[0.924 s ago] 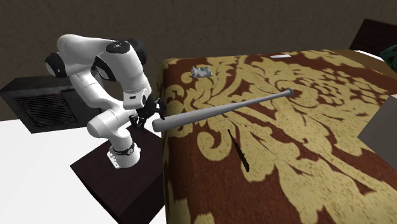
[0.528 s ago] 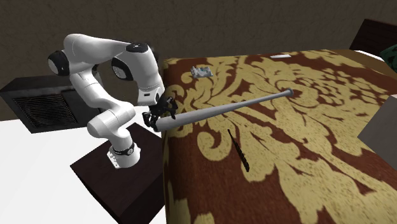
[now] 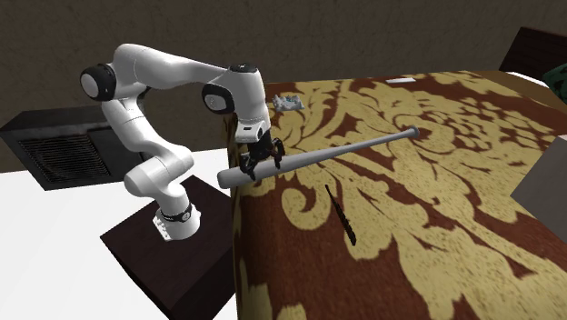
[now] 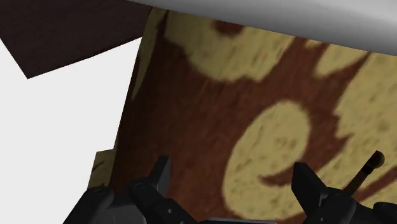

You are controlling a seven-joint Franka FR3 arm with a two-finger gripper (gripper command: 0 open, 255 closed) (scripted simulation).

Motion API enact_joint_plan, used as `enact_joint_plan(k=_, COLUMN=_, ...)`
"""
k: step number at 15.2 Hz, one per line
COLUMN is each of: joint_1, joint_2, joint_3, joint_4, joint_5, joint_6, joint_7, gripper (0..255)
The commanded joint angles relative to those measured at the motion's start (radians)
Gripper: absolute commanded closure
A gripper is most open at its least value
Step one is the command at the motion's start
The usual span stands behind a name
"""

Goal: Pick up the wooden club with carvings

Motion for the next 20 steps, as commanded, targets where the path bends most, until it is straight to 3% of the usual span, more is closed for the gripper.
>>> enact_joint_plan(k=1, joint_1=-0.017, joint_2=0.054, joint_3=0.071, joint_4=0.029, joint_5=-0.007, joint_6=0.041, joint_7=0.096, gripper=0)
enact_joint_plan(k=5, joint_1=-0.075, joint_2=0.189, joint_3=0.213, joint_4=0.111, joint_5=-0.063, joint_6=0.108, joint_7=0.285, gripper=0)
enact_joint_plan(k=8, joint_1=-0.134, joint_2=0.312, joint_3=0.326, joint_4=0.194, joint_5=-0.145, joint_6=0.141, joint_7=0.445, gripper=0)
enact_joint_plan(k=11, joint_1=-0.197, joint_2=0.463, joint_3=0.445, joint_4=0.295, joint_5=-0.279, joint_6=0.151, joint_7=0.63, gripper=0)
enact_joint_plan(k=13, joint_1=-0.226, joint_2=0.589, joint_3=0.519, joint_4=0.375, joint_5=-0.406, joint_6=0.135, joint_7=0.772, gripper=0)
enact_joint_plan(k=15, joint_1=-0.216, joint_2=0.735, joint_3=0.564, joint_4=0.467, joint_5=-0.556, joint_6=0.094, joint_7=0.92, gripper=0)
enact_joint_plan(k=17, joint_1=-0.155, joint_2=0.879, joint_3=0.559, joint_4=0.57, joint_5=-0.694, joint_6=0.033, joint_7=1.047, gripper=0)
enact_joint_plan(k=20, joint_1=-0.124, joint_2=0.913, joint_3=0.537, joint_4=0.576, joint_5=-0.726, joint_6=0.042, joint_7=1.079, gripper=0)
